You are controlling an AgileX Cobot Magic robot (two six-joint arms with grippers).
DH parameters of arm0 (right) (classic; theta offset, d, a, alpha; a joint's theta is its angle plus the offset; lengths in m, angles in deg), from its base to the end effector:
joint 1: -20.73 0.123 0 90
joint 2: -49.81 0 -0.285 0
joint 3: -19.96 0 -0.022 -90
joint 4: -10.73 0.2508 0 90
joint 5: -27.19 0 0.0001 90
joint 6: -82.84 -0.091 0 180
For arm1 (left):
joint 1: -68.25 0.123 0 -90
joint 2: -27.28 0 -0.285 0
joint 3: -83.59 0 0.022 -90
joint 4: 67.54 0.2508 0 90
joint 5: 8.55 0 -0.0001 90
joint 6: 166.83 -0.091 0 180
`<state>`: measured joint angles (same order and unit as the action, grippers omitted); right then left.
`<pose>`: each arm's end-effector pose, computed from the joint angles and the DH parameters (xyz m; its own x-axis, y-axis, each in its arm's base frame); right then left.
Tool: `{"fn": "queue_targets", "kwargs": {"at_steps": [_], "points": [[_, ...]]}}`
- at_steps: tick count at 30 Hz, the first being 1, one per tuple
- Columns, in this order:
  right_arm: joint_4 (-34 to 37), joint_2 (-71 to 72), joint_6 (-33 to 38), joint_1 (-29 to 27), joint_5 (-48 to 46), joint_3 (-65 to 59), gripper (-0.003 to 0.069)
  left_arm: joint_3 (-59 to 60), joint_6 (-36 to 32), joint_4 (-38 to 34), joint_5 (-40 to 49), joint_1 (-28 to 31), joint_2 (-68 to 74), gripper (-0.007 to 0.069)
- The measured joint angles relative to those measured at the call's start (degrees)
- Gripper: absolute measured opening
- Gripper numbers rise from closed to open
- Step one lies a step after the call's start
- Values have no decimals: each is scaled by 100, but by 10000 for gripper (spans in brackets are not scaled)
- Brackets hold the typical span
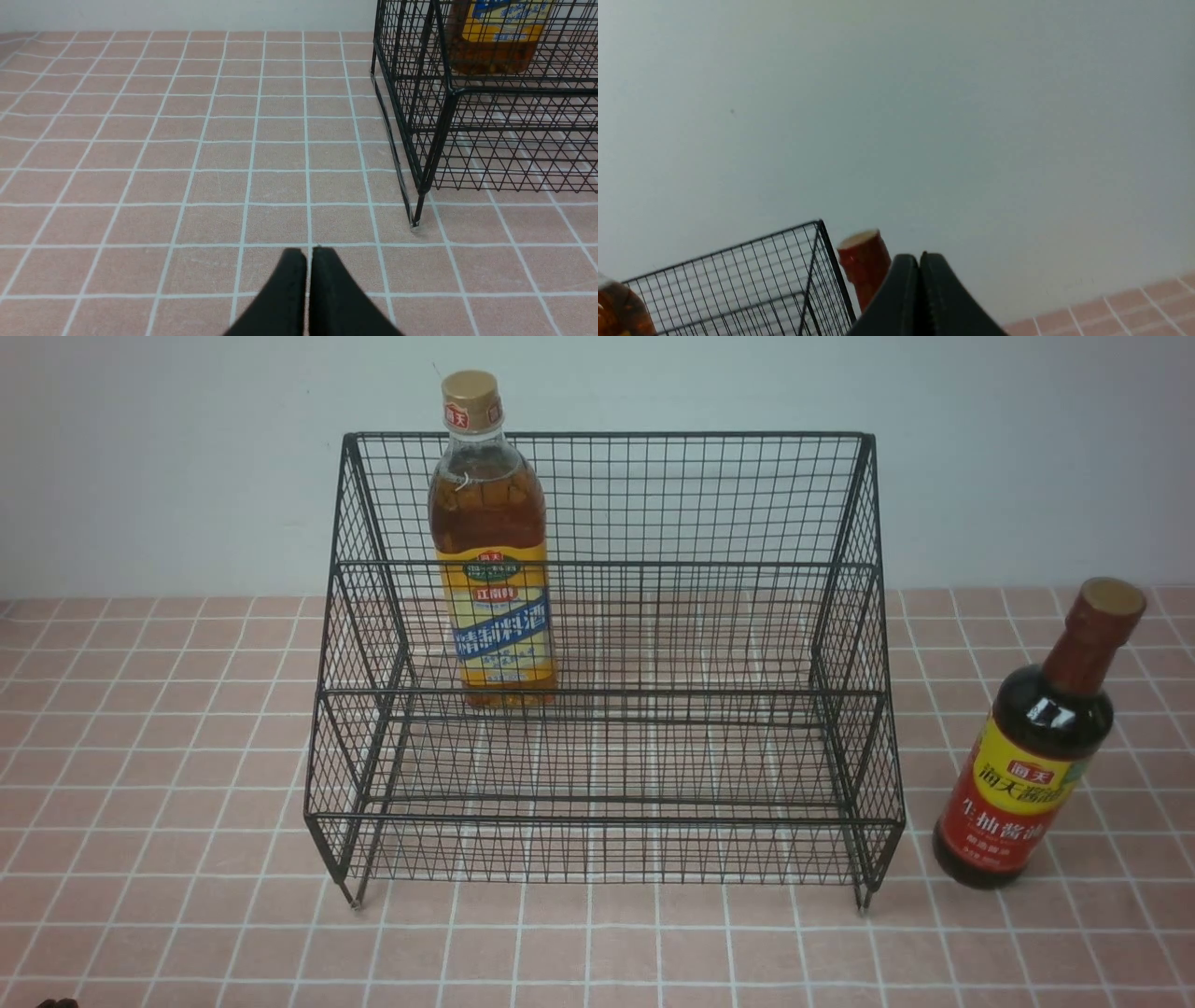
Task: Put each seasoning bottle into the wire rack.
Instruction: Use the right arm to grab the condiment bottle closest to it
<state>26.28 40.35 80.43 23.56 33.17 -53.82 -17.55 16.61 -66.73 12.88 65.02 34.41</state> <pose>0.0542 0.0002 0.2408 0.1993 0.3171 -0.9272 -0.0875 0.9482 0.3055 0.0526 -0.0025 0.1705 -0.3009 -0.0300 -0.9532 0.0374 0.9984 -0.0432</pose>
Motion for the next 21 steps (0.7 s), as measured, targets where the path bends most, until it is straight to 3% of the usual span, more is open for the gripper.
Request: {"fn": "queue_targets", "kwargs": {"at_steps": [8,14,15,21], "points": [[-1256,-2128,-148,0,388,1077,-9,0,0,0,6,0,0,-6],[-1976,-3805,-680,0,1371,1109,94,0,0,0,12,0,0,-6],[-2150,-4252,-850,0,1835,1113,171,0,0,0,12,0,0,-6],[-2632,-5318,-1198,0,2851,1116,419,0,0,0,12,0,0,-6]]}}
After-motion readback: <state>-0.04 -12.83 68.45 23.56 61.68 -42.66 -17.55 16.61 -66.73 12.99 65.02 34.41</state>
